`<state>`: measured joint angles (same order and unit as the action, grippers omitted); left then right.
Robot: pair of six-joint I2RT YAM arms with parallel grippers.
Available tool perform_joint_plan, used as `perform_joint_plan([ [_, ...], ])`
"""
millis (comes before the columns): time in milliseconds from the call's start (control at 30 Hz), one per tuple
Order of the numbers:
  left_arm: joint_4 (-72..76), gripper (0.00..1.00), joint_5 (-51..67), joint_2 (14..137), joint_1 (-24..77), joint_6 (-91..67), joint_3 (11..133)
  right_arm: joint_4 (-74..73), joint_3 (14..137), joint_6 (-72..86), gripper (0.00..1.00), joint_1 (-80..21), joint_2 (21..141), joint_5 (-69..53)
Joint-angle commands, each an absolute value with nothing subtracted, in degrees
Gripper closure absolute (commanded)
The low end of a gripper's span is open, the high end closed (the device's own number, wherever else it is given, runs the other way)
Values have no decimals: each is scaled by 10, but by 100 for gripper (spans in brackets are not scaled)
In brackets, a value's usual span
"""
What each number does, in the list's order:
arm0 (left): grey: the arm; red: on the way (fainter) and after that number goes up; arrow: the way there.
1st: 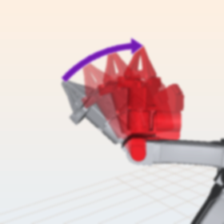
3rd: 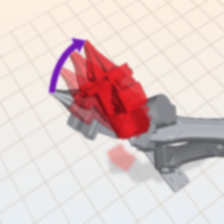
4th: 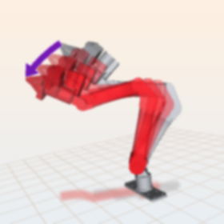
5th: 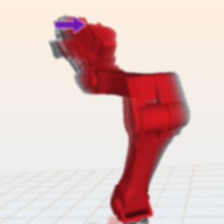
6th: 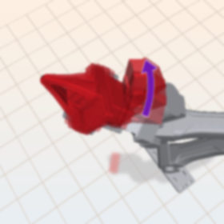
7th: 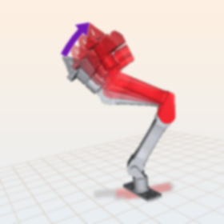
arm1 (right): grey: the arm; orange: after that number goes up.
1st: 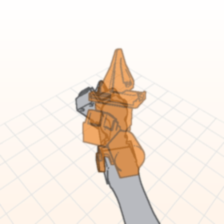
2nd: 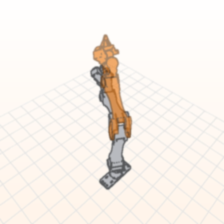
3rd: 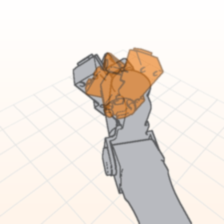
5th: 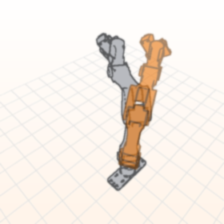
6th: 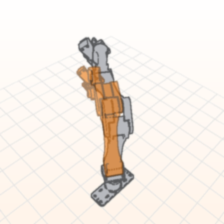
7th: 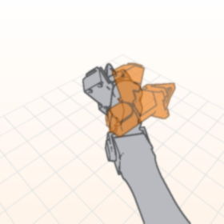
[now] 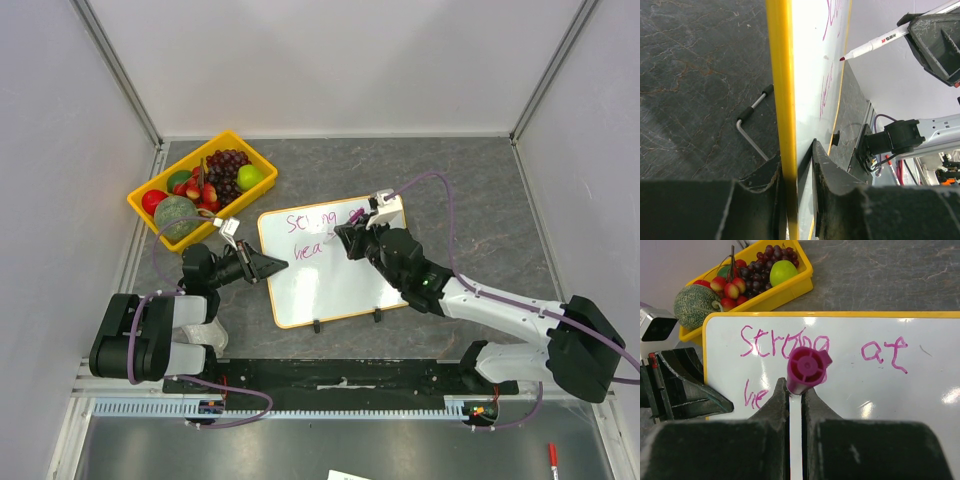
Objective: Write a sentence on the whiteboard
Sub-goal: Pick up the sentence from the whiteboard.
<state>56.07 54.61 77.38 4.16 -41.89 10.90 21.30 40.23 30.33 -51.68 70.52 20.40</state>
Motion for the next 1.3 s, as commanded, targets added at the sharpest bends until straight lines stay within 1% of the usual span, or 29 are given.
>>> perform_joint_plan([
  [0,555,98,532,782,43,-372,117,231,430,297,100,-510,706,215],
  [233,555,98,532,781,43,-372,117,228,421,301,100,-507,716,211],
  [1033,556,98,532,781,44,-371,117,221,356,313,100,-506,686,180],
  [1267,555,98,532,780,44,-371,117,227,370,312,100,-506,697,188],
])
